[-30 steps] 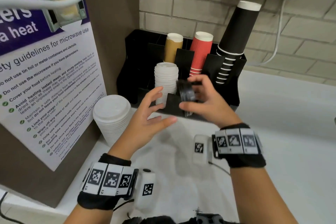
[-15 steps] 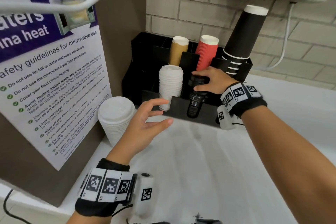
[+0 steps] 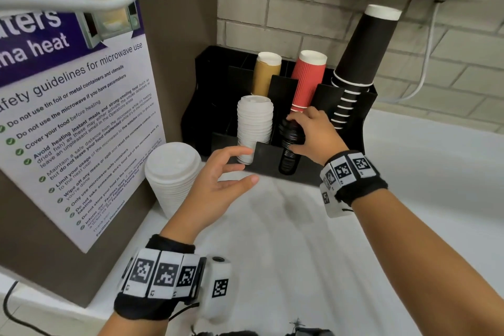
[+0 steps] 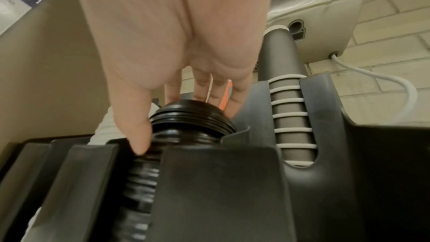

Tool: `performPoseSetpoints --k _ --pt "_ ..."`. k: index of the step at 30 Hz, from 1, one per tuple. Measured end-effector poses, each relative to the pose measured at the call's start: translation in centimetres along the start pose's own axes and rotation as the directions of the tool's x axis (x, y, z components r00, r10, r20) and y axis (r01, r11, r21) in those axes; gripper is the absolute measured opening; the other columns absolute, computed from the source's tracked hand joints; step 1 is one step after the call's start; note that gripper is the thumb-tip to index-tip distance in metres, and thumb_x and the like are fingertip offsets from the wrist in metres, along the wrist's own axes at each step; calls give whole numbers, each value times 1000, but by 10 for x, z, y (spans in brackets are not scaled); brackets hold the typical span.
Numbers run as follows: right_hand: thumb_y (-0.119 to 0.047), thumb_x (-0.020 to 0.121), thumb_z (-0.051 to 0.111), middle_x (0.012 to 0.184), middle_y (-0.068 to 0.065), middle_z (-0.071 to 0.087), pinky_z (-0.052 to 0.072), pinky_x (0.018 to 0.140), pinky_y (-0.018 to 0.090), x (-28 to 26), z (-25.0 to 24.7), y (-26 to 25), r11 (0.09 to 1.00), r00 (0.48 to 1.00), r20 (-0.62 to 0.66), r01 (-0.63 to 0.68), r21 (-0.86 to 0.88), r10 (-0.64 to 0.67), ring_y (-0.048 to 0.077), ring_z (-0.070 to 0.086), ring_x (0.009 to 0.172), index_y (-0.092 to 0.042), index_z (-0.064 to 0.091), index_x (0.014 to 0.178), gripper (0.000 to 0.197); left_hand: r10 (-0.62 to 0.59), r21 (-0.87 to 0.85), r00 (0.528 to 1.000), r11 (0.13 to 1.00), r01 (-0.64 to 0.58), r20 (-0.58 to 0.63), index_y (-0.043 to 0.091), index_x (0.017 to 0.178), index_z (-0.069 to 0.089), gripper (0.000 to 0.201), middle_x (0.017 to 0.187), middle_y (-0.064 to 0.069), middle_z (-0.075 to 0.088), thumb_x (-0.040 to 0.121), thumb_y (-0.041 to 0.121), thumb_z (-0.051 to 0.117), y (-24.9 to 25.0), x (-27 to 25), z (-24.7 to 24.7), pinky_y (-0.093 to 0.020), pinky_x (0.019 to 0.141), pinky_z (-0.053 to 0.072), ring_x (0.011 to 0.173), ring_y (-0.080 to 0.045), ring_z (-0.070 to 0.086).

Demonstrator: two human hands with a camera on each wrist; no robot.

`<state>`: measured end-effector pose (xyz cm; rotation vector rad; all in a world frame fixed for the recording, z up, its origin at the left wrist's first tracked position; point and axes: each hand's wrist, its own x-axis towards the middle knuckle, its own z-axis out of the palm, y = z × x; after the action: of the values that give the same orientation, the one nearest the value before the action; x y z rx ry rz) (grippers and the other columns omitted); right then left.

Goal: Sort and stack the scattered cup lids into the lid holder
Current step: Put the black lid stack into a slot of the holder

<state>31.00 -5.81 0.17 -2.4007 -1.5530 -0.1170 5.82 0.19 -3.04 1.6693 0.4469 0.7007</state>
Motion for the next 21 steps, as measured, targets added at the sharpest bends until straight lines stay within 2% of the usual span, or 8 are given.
performPoseSetpoints --k 6,12,17,21 --pt "-12 77 76 120 11 53 45 92 42 -7 3 -2 999 994 -104 31 -9 -32 30 48 108 -10 56 124 51 11 -5 1000 1000 -11 4 35 118 59 39 129 13 52 86 17 71 0 1 2 -13 76 49 111 3 57" --pt "-13 79 74 117 13 55 45 88 43 -8 2 -4 995 993 -89 65 -79 -72 31 49 107 -8 55 127 51 13 -4 1000 1000 -13 13 34 118 59 38 128 12 52 87 17 71 1 4 3 -13 77 49 111 4 57" --pt "-13 80 72 121 13 52 44 92 44 -9 3 -2 993 994 -90 55 -101 -64 31 47 110 -9 54 129 53 14 -1 1000 1000 -14 13 35 118 60 37 128 12 52 87 17 71 1 5 3 -12 77 49 111 4 57" --pt "-10 81 71 121 12 53 44 90 38 -10 3 -2 994 995 -66 67 -81 -72 30 47 110 -9 54 128 50 11 -2 1000 1000 -11 18 35 118 60 38 127 13 52 87 18 71 2 5 4 -13 78 50 111 4 57"
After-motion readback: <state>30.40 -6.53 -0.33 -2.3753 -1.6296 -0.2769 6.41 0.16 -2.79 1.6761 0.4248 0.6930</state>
